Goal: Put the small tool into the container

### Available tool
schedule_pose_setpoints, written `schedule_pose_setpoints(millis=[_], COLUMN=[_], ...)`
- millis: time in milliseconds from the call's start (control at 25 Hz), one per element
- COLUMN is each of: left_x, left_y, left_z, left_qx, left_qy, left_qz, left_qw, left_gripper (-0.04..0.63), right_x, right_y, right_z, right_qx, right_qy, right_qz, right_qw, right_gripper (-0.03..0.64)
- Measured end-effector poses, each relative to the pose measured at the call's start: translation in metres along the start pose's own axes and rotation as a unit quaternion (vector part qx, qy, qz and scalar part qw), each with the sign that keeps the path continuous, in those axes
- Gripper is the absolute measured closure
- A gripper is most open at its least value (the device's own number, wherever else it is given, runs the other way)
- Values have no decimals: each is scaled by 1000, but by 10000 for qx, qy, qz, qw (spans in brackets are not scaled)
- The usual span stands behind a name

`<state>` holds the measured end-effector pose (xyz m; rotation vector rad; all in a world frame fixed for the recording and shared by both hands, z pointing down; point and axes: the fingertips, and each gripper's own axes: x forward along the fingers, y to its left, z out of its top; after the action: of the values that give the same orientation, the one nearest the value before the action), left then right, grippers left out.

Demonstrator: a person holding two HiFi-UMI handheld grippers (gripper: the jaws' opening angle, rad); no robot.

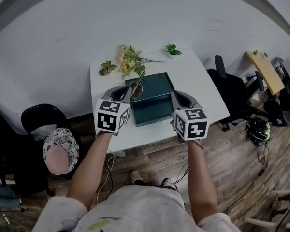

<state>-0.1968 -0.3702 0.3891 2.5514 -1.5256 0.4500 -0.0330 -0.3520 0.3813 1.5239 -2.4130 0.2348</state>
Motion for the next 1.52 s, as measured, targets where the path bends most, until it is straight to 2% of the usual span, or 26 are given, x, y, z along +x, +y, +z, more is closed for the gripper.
schedule_pose_setpoints(millis=[280,600,880,1120,1360,1520], left_x=[13,35,52,66,79,87], left_y=[-20,-53,-76,-91,-102,-105], left_z=[0,-11,-25,-43,-63,-73], left_qx=[177,532,874,1244,1767,1870], left_qy=[110,393,733,1085,1423,1582], left_qz=[-53,-399,-702,-944,-1237,-1388], left_qw=[9998,9970,9910,9818,9661,9595], left_gripper=[591,591,591,591,591,591], right_x=[-3,-12,-18,-20,-19,-19], right_y=[-13,-34,-49,-57,-55,-56], right_z=[-6,-15,-25,-33,-40,-43], right_qx=[-39,-87,-3,76,87,60], right_qy=[11,31,77,128,177,214], right_qz=[153,175,146,135,169,155], right_qw=[9999,9998,9999,9998,9997,9996], right_gripper=[612,612,612,612,612,612])
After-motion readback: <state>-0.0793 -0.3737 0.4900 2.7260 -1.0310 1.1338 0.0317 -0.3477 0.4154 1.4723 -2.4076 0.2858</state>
